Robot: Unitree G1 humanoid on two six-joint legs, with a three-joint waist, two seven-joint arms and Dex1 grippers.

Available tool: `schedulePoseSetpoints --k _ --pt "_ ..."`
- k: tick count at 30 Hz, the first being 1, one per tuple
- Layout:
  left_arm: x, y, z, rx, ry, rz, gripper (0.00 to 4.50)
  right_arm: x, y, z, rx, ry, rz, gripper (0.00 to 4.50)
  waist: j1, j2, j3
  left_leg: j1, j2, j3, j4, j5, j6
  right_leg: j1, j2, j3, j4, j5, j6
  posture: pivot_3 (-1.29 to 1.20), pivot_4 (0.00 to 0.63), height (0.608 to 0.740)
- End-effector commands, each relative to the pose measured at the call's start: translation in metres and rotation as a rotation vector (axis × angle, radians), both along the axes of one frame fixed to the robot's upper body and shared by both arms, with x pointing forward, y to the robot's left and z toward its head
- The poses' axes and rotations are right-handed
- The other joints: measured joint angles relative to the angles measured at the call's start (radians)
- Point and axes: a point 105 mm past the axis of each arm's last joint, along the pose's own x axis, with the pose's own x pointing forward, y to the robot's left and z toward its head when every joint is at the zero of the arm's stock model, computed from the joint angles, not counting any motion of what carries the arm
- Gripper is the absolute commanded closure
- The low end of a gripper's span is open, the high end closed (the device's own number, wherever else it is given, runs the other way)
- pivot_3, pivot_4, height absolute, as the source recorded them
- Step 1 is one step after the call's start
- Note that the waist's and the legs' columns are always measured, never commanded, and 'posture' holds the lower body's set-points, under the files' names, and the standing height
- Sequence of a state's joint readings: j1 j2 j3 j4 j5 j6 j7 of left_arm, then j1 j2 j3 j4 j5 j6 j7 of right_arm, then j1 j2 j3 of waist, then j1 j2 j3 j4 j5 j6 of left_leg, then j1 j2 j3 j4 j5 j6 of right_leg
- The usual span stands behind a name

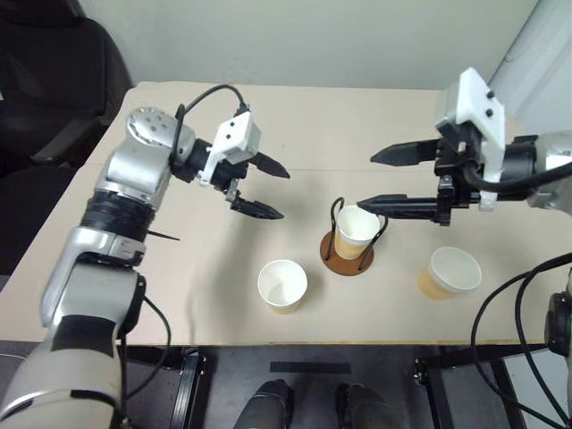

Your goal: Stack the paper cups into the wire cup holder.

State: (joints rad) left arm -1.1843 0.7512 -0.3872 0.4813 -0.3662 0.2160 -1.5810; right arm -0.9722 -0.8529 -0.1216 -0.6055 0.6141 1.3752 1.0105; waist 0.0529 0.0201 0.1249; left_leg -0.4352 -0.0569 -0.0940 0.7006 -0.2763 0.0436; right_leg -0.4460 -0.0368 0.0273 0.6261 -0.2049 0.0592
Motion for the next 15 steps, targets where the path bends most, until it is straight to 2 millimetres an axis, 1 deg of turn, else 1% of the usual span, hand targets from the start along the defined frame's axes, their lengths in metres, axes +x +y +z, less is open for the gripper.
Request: schedulePoseSetpoints --k 1,7,8,11,15 --pt "-0.023 -0.01 0.006 0.019 0.053 -0.117 0.0 -0.006 -0.006 0.005 0.012 -0.042 -0.028 0.71 0.0 0.0 0.0 0.0 0.0 0.0 0.0 0.0 0.0 0.0 0.0 0.0 0.0 0.0 0.0 0.0 0.15 0.74" --pt "-0.034 -0.008 -0.011 0.099 0.104 -0.161 0.0 -0.006 -0.009 0.002 0.004 -0.04 -0.051 0.71 -0.002 0.0 0.0 0.0 0.0 0.0 0.0 0.0 0.0 0.0 0.0 0.0 0.001 0.0 0.0 0.0 0.15 0.74" --pt "-0.034 -0.007 -0.013 0.109 0.106 -0.164 0.0 -0.006 -0.01 0.002 0.003 -0.04 -0.052 0.71 -0.002 0.0 0.0 0.0 0.0 0.0 0.0 0.0 0.0 0.0 0.0 0.0 0.001 0.0 0.0 0.0 0.15 0.74" --pt "-0.031 -0.003 -0.029 0.166 0.087 -0.164 0.0 -0.009 -0.011 -0.001 -0.006 -0.035 -0.052 0.71 -0.001 0.0 0.0 0.0 0.0 0.0 0.001 0.0 0.0 0.0 0.0 0.0 0.0 0.0 0.0 0.0 0.15 0.74" --pt "-0.032 0.001 -0.038 0.186 0.089 -0.166 0.0 -0.016 -0.011 -0.007 -0.024 -0.007 -0.026 0.71 -0.001 0.0 0.0 0.0 0.0 0.0 0.0 0.0 0.0 0.0 0.0 0.0 0.0 0.0 0.0 0.0 0.15 0.74"
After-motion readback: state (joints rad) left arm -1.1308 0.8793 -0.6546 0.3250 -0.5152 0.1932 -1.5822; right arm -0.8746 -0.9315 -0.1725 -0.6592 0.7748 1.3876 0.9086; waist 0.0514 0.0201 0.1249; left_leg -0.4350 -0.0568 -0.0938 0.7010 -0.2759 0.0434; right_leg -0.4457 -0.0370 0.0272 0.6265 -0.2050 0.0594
